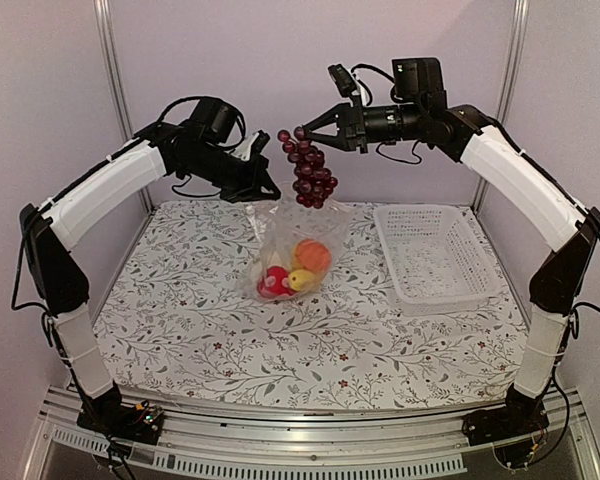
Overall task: Place the food in the zip-top bag and seal the zipper
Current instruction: Place the fake fruit in the zipper food storage bag, then pass from the left arm to the right
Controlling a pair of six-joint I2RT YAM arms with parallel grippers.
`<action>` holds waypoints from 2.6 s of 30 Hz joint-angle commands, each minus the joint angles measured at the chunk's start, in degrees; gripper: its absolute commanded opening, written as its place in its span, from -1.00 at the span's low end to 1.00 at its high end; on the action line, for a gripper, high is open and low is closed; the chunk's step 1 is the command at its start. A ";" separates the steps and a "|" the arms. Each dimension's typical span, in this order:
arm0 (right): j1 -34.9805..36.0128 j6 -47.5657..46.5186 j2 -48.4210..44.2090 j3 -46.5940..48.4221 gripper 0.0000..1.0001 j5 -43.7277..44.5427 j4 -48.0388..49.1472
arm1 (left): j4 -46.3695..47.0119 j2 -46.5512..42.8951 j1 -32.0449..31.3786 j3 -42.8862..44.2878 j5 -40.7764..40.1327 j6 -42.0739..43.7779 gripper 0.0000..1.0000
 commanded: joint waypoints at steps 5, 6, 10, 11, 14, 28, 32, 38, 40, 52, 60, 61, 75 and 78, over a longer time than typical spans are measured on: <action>2.30 -2.34 -0.34 1.56 -1.00 -4.35 2.55 | 1.17 1.43 1.05 1.17 0.63 -0.57 -0.99; 2.45 -2.73 -0.38 1.61 -1.00 -4.56 2.58 | 1.19 1.39 1.08 1.19 0.60 -0.54 -0.99; 3.00 -3.30 -0.45 1.89 -1.00 -5.64 3.07 | 1.20 1.14 1.04 0.98 0.56 -0.60 -0.99; 3.24 -3.71 -0.63 1.98 -1.00 -5.32 3.07 | 1.15 1.02 1.08 0.94 0.58 -0.67 -0.99; 3.31 -3.97 -0.76 1.63 -1.00 -4.81 2.50 | 1.20 0.72 1.07 0.89 0.54 -0.84 -0.99; 3.22 -5.14 0.94 -6.70 -1.00 3.75 0.33 | 1.20 -2.02 1.15 -0.34 -0.10 -0.94 -0.99; 3.22 -5.41 2.78 -6.83 -0.95 4.45 -0.58 | 1.20 -2.85 1.16 -0.87 -0.53 -0.74 -0.99; 3.09 -6.32 2.81 -6.58 -0.21 6.04 -4.11 | 1.55 -4.05 1.13 -2.32 -1.31 -0.77 -1.00; 2.97 -7.37 2.14 -6.21 -0.10 5.74 -6.09 | 1.82 -4.38 1.25 -2.98 -1.40 -0.81 -0.99; 3.13 -21.81 -1.68 -6.49 -0.01 27.03 -25.63 | 2.07 -4.42 2.09 -3.37 -0.86 -0.47 -0.99; 3.39 -23.04 1.79 -5.35 0.01 26.79 -28.96 | 2.21 -3.79 2.39 -3.24 0.88 0.60 -0.99; 3.42 -22.90 2.30 -4.94 0.01 27.22 -29.53 | 2.25 -3.80 2.32 -3.28 0.83 0.60 -0.99; 9.20 -28.90 -0.85 -6.80 -0.10 19.42 -27.63 | 1.20 -3.80 2.61 -4.64 0.56 1.20 -0.98; 11.26 -32.36 -1.12 -7.62 -0.09 20.74 -27.59 | 1.26 -3.88 2.65 -4.94 0.47 1.18 -0.98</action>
